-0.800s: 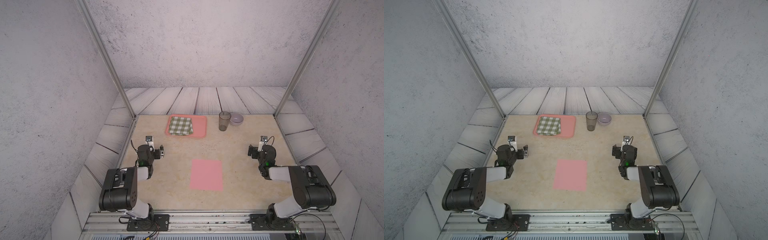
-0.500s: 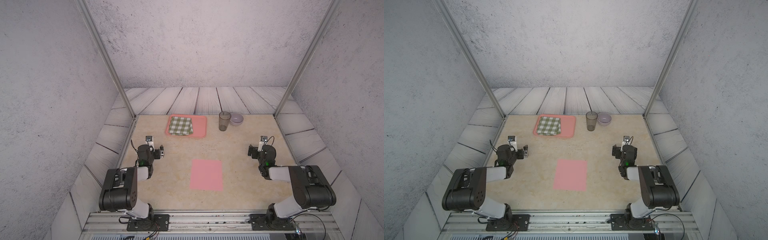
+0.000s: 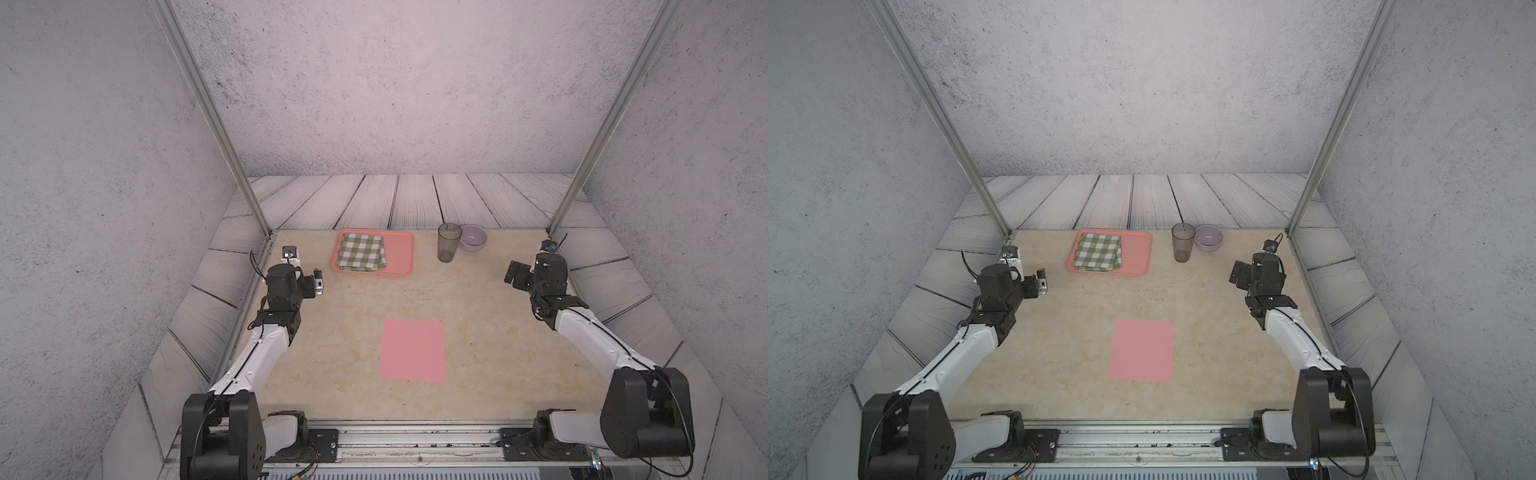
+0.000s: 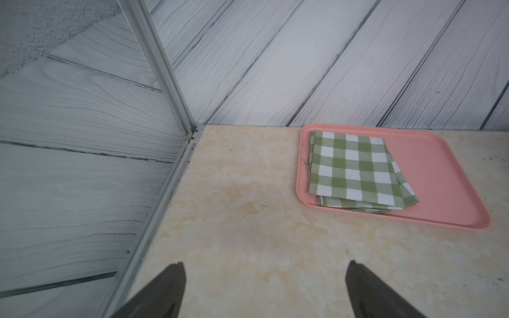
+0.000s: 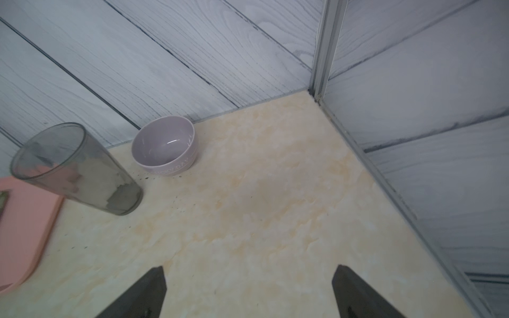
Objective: Fold the square paper diagonally
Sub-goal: Pick up the paper from the center of the board.
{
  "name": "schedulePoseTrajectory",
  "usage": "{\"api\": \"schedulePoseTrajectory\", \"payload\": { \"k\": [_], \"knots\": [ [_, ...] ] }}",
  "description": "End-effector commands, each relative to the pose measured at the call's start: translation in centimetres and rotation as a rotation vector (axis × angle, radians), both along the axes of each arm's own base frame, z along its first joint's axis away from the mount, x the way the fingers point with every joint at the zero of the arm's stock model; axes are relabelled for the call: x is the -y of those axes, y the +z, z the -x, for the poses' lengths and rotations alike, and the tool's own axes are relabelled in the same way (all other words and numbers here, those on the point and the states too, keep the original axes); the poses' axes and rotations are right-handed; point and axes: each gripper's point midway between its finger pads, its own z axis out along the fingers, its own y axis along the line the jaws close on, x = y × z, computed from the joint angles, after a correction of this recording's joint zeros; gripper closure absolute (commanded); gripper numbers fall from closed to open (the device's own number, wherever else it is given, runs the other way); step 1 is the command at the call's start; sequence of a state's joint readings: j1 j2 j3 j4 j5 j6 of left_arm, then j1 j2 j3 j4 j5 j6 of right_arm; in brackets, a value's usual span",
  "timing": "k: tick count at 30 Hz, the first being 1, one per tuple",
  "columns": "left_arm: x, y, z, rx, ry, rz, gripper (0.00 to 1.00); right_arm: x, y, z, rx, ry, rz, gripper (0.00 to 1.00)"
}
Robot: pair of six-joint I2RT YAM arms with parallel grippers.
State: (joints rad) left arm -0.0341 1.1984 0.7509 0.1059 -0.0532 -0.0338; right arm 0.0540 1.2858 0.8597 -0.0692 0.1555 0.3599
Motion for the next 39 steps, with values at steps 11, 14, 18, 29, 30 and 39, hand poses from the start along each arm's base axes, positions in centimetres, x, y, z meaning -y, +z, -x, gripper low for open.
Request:
{"api": "schedulePoseTrajectory", "payload": {
  "k": [11,14,18,29,30,39],
  "knots": [
    [10.3,-7.7,5.0,-0.37,-0.287,-0.067,0.03,-13.0,-5.4,15.6,-0.373,0.209,-0.434,0.0],
    [11.8,-9.2,4.1,-0.401,-0.314,-0.079,0.03,-15.4,-5.9,17.7,-0.412,0.258,-0.501,0.03],
    [14.7,-10.8,2.8,-0.454,-0.371,-0.104,0.03,-17.2,-7.0,19.9,-0.45,0.287,-0.558,0.04],
    [18.8,-15.3,3.2,-0.637,-0.456,-0.179,0.03,-21.7,-10.3,23.0,-0.512,0.291,-0.688,0.07],
    [19.0,-15.6,3.6,-0.662,-0.463,-0.189,0.03,-22.1,-10.6,23.2,-0.513,0.294,-0.708,0.07],
    [28.4,-15.8,11.1,-1.007,-0.73,0.388,0.38,-24.0,-12.9,24.5,-0.521,0.284,-0.738,0.08]
  ]
}}
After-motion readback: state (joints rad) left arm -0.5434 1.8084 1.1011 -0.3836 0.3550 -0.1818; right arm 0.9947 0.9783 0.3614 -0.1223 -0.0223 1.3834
